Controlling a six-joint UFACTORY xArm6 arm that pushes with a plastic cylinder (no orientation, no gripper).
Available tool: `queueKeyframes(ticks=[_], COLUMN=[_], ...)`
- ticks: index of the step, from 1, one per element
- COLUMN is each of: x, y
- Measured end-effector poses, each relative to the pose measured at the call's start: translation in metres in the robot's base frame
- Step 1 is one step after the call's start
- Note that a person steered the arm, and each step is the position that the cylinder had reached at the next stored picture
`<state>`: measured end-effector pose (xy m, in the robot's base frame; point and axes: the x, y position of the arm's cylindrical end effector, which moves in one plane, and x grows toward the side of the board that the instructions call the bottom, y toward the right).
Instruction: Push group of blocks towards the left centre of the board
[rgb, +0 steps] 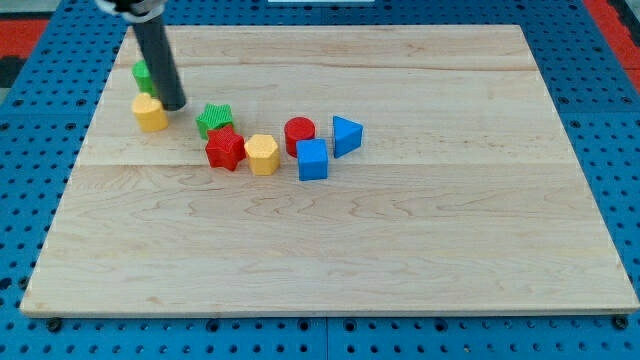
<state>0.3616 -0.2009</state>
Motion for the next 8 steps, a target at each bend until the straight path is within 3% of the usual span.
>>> queueKeyframes(ticks=[2, 3, 5, 6, 7, 8], x=[-0.033, 0.017, 0.011, -0.002, -0.005, -0.005], y=[0.11, 0.113, 0.013, 0.078, 0.188, 0.2])
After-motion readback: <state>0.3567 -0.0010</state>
